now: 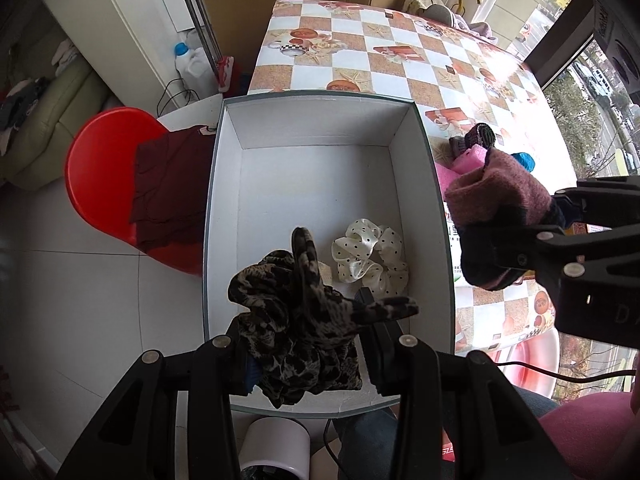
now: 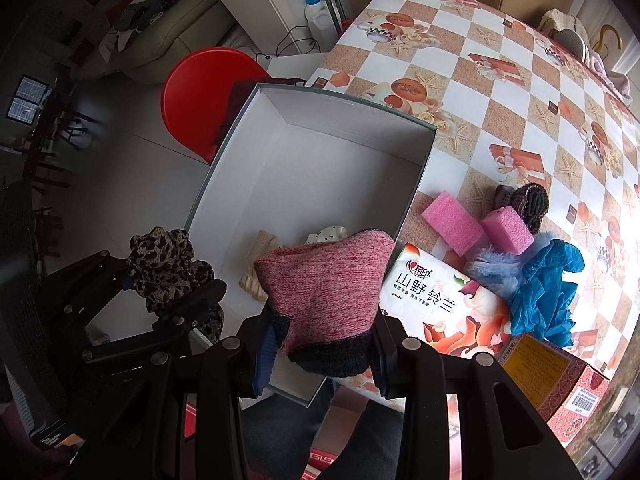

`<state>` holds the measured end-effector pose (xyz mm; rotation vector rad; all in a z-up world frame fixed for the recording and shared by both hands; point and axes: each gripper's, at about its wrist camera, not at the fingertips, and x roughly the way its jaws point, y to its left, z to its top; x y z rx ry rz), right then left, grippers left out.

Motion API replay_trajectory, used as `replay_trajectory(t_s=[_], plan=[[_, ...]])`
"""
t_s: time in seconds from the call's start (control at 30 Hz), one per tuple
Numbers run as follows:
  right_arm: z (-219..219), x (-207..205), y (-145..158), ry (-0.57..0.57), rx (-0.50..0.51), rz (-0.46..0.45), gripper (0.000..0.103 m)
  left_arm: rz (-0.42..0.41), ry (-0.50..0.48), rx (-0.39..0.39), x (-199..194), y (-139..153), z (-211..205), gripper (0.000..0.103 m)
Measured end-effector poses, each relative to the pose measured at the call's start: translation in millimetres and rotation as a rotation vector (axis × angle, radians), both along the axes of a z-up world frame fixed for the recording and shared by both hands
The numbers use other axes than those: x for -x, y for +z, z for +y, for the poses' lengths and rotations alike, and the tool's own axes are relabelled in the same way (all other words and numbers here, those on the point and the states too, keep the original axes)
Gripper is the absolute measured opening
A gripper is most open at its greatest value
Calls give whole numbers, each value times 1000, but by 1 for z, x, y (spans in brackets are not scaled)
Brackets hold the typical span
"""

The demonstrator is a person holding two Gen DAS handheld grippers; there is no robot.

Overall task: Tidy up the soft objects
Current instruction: 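Open both tools to drop the items into the box, then move both tools back toward the blue gloves and purple hat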

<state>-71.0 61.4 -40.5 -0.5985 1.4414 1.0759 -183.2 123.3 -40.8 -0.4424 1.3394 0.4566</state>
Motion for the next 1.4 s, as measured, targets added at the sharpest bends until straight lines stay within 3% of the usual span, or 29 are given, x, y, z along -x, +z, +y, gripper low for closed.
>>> replay_trajectory(t_s=[0.23, 0.37, 0.43, 0.5, 0.67, 0.73, 0.8, 0.83, 0.9, 1.1, 1.27, 1.4], plan=[[21, -3, 5, 14, -18, -16, 42, -2, 19, -21, -3, -1, 4, 51], [26, -6, 9, 11, -25, -16, 45, -1, 13, -51, -5, 1, 2, 73], [27, -9, 10, 5, -28, -13, 53, -10, 8, -62, -5, 3, 1, 78], [24, -12, 13, -13, -42, -11, 87, -27, 14, -64, -5, 6, 2, 82], [13, -29, 20, -65, -56, 23, 91, -61, 54, -39, -8, 11, 9, 89], [5, -42, 24, -101, -51, 52, 91, -93, 59, -36, -12, 17, 12, 103], [-11, -61, 31, -154, -71, 97, 91, -141, 41, -42, -20, 27, 12, 103], [-20, -73, 36, -182, -82, 106, 91, -155, 22, -41, -27, 32, 11, 103], [-42, -100, 47, -244, -84, 94, 103, -173, -19, -43, -42, 39, 8, 103], [-116, -181, 58, -390, -8, 9, 103, -149, -162, -19, -114, 40, -15, 103], [-156, -224, 25, -399, 117, -5, 103, -51, -310, -21, -185, 14, -46, 103], [-170, -243, -20, -354, 185, 50, 103, 38, -407, -41, -236, -19, -65, 103]])
